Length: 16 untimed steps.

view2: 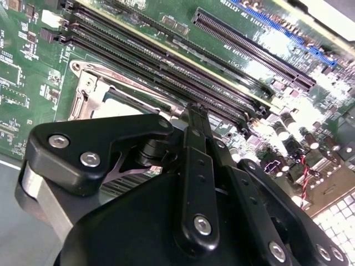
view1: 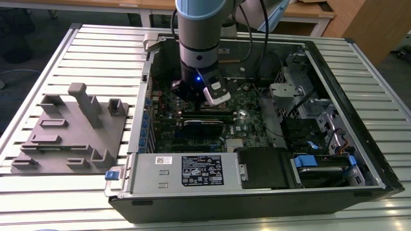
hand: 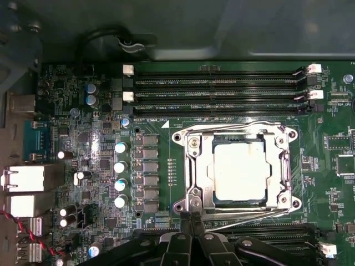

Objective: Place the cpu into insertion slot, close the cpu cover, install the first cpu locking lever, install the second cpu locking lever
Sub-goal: 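Install the second cpu locking lever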

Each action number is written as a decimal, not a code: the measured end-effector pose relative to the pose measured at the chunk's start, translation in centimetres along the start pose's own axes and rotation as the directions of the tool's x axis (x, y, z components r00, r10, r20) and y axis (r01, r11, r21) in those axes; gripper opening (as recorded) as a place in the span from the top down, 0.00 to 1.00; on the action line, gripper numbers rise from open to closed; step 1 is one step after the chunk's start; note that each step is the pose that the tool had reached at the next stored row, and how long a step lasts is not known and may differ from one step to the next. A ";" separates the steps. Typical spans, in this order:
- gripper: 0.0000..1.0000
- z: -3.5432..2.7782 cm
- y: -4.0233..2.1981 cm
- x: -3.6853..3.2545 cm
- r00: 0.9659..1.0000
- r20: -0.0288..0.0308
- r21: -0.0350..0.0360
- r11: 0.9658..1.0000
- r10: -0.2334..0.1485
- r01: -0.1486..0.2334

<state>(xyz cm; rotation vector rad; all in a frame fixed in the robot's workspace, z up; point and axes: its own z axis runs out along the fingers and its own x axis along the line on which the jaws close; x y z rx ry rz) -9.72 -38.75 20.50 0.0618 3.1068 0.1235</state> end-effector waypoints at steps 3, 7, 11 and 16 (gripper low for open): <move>0.89 -0.01 -0.10 0.01 1.000 0.000 0.000 1.000 0.000 0.000; 0.89 -0.01 -0.17 0.07 1.000 0.000 -0.007 1.000 0.000 0.000; 0.89 0.00 -0.26 0.12 1.000 0.000 -0.022 1.000 0.001 -0.001; 0.89 0.10 -0.36 0.22 1.000 -0.001 -0.040 0.999 0.001 -0.001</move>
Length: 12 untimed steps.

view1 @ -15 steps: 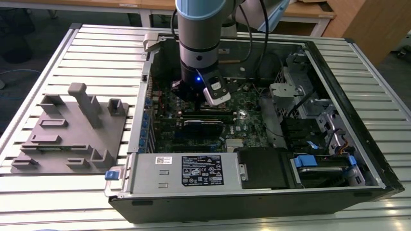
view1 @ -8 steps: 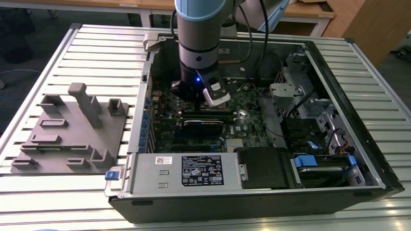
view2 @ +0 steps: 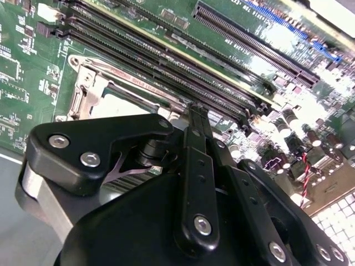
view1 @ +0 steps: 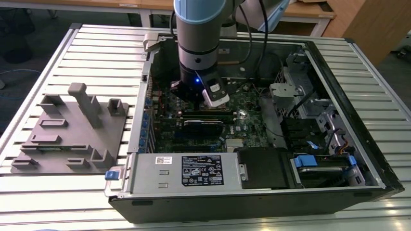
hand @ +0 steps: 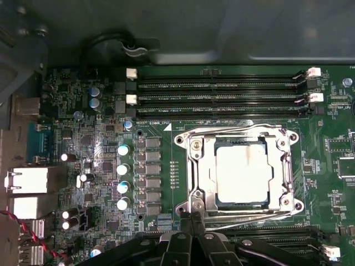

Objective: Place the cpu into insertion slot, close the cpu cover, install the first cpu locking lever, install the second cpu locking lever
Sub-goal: 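Install the second cpu locking lever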

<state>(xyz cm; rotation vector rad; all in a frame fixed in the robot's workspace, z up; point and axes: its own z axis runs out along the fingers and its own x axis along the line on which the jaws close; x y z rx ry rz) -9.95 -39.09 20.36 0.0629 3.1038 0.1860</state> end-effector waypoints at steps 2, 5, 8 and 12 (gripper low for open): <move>0.89 0.07 -0.04 0.07 1.000 0.000 -0.013 1.000 0.000 0.000; 0.89 0.20 -0.11 0.17 1.000 -0.001 -0.029 1.000 0.001 -0.001; 0.89 0.33 -0.18 0.25 1.000 -0.002 -0.044 0.999 0.001 -0.002; 0.89 0.46 -0.34 0.30 1.000 -0.002 -0.057 0.998 0.002 -0.002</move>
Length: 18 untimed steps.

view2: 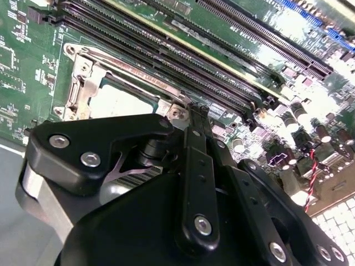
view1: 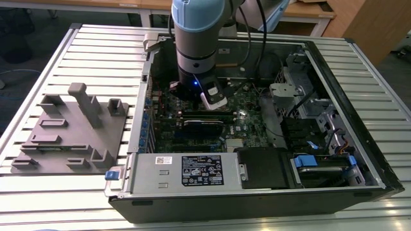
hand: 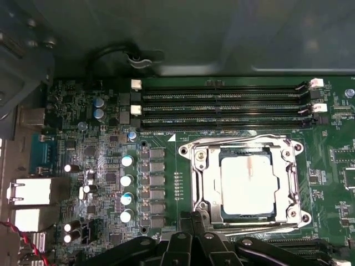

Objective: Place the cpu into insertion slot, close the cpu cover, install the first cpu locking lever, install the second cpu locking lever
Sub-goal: 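Install the second cpu locking lever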

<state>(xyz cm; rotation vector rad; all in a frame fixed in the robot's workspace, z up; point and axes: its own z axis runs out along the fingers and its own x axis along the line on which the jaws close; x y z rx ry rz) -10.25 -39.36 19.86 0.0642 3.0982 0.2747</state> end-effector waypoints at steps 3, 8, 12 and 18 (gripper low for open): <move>0.89 0.07 -0.17 0.04 1.000 0.000 -0.005 1.000 0.000 0.000; 0.89 0.07 -0.20 0.05 1.000 0.000 -0.007 1.000 0.000 0.000; 0.89 -0.14 -0.18 0.05 1.000 0.000 -0.007 1.000 0.000 0.000; 0.89 -1.45 0.06 0.01 1.000 0.000 -0.007 1.000 0.000 0.000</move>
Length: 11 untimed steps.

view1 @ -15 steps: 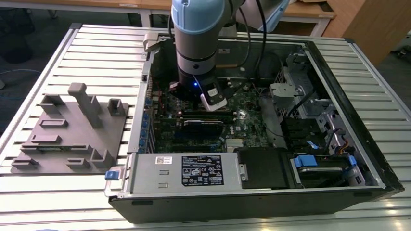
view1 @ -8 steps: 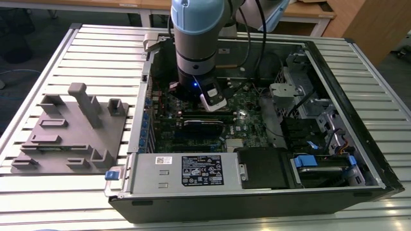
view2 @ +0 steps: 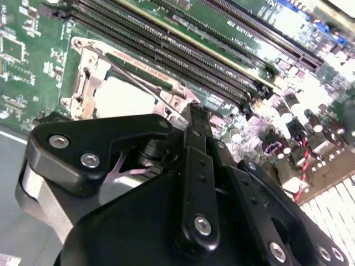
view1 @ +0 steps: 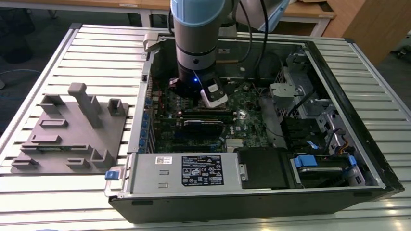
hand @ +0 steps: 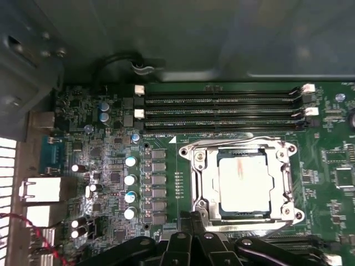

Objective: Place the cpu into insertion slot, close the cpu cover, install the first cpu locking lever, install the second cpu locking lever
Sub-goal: 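Install the second cpu locking lever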

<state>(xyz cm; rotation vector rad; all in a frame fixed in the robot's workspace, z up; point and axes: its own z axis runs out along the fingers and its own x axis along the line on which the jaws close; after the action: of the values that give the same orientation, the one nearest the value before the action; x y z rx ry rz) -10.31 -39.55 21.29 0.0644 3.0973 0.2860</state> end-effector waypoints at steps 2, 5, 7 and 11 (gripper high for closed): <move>0.89 -0.42 0.08 -0.01 1.000 0.000 0.000 1.000 0.000 0.000; 0.89 -1.15 0.22 -0.03 1.000 0.000 0.000 1.000 0.000 0.000; 0.89 -1.56 0.29 -0.04 1.000 0.000 0.000 1.000 0.000 0.000; 0.89 -2.29 0.43 -0.06 1.000 0.000 0.000 1.000 0.000 0.000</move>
<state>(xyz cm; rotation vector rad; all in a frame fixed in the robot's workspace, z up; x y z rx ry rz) -10.31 -39.55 23.62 0.0644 3.0974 0.2859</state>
